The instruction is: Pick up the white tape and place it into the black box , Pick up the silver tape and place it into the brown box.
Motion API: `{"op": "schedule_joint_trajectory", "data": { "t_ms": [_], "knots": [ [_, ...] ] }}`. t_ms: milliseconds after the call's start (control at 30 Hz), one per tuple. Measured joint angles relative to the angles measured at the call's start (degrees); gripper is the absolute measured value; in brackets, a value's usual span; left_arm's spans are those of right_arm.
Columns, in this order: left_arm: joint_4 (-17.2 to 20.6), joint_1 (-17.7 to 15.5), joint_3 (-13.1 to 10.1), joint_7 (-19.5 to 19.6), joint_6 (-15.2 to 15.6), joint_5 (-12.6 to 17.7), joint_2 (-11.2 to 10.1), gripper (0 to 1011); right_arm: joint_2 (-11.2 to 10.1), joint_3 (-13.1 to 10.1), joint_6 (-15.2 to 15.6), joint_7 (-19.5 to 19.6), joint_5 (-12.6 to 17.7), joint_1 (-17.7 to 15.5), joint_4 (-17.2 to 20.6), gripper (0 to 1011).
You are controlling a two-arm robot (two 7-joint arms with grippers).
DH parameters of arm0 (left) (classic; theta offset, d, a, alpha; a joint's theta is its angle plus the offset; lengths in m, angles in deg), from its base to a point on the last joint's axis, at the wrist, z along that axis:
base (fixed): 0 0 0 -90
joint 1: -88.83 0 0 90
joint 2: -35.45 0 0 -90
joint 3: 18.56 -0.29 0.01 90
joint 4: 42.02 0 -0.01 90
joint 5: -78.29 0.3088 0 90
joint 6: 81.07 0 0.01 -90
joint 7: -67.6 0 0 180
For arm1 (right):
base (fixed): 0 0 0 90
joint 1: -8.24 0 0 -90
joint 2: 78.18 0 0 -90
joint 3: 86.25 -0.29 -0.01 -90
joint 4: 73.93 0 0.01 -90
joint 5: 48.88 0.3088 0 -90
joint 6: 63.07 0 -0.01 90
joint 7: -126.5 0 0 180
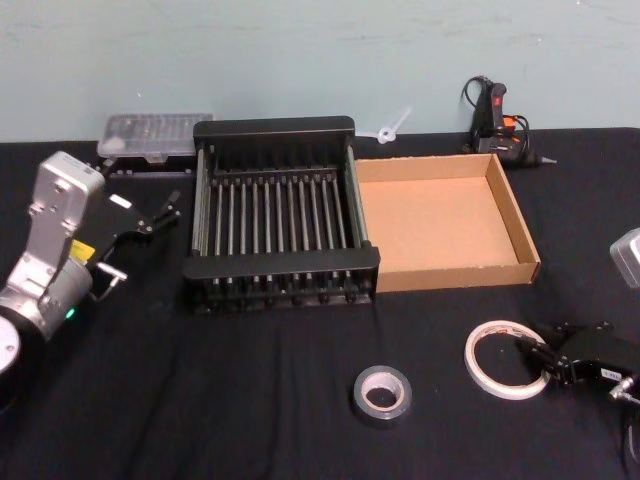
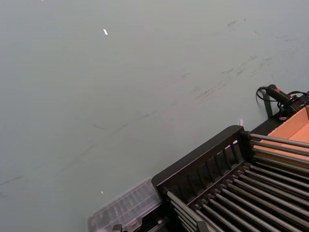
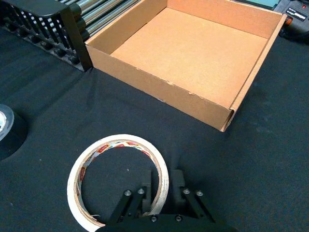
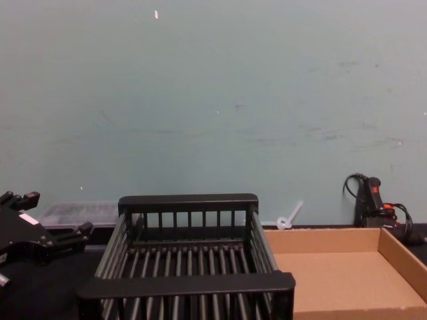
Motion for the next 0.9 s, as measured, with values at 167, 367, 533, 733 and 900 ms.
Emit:
{"op": "schedule_joint_trajectory", "data": {
  "t_ms": [167,367,533,733,900],
  "knots": [
    [0.0,0.0,0.0,0.0,0.0,0.0,0.0,1001,0.0,0.0,0.0,0.01,0.0,0.0,0.0,151],
    [0.0,0.0,0.0,0.0,0.0,0.0,0.0,1001,0.0,-0.01,0.0,0.01,0.0,0.0,0.0,99],
    [0.0,0.0,0.0,0.0,0.0,0.0,0.0,1001,0.0,-0.01,0.0,0.01,0.0,0.0,0.0,99],
    [0.0,0.0,0.0,0.0,0.0,0.0,0.0,1001,0.0,0.0,0.0,0.01,0.0,0.0,0.0,99],
    [0.0,0.0,0.0,0.0,0.0,0.0,0.0,1001,0.0,-0.01,0.0,0.01,0.0,0.0,0.0,99]
  ]
}}
